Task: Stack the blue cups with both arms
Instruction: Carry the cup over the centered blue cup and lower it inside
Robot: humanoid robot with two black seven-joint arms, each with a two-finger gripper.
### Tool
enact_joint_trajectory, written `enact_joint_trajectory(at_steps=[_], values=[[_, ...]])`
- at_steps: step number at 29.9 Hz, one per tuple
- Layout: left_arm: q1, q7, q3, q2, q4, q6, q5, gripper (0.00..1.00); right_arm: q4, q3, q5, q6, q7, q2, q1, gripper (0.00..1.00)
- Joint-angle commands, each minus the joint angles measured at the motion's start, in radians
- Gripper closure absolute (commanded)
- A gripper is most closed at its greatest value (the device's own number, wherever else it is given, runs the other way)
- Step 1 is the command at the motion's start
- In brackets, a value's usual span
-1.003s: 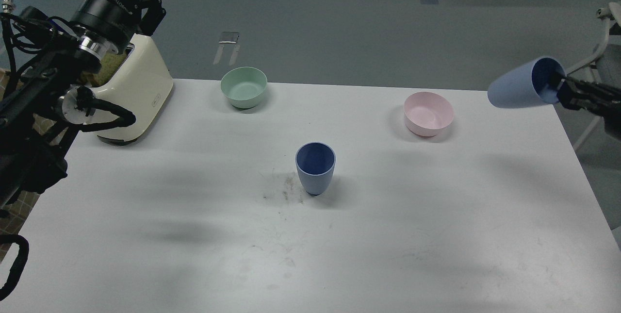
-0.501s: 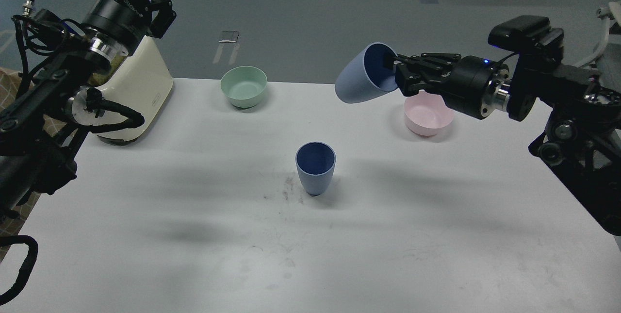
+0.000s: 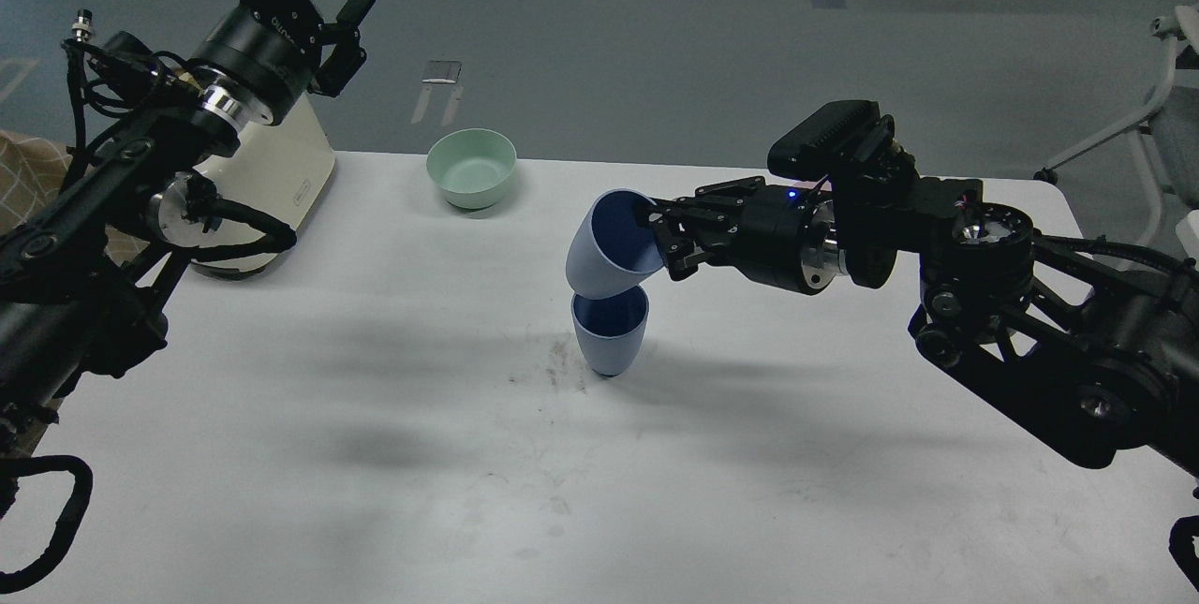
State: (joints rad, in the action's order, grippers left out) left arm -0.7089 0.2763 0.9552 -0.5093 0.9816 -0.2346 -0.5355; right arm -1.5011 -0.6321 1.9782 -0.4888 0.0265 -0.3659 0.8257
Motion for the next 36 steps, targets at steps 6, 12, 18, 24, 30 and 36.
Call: enact_joint_trajectory(at_steps=[6,12,18,24,30,36], values=[[0.0,0.0,0.0,0.0,0.0,0.0,0.0,0.03,0.033,0.023,0.014,0.0,-0.003,0.028,-0.011,1.0],[0.0,0.0,0.0,0.0,0.0,0.0,0.0,0.03,0.032,0.057,0.016,0.0,-0.003,0.031,-0.014,1.0],[0.0,0.0,0.0,0.0,-0.001,0.0,0.0,0.03,0.033,0.06,0.018,0.0,-0.005,0.031,-0.017,0.9],[0.002,0.0,0.0,-0.001,0.0,0.0,0.0,0.03,0.035,0.058,0.018,0.0,-0.005,0.031,-0.023,0.81],[0.002,0.0,-0.001,0.0,0.0,0.0,0.0,0.03,0.033,0.054,0.018,0.0,-0.005,0.031,-0.039,0.67],[0.002,0.001,-0.001,-0.001,0.0,0.0,0.0,0.03,0.029,0.026,0.013,0.0,-0.002,0.035,-0.045,0.25]])
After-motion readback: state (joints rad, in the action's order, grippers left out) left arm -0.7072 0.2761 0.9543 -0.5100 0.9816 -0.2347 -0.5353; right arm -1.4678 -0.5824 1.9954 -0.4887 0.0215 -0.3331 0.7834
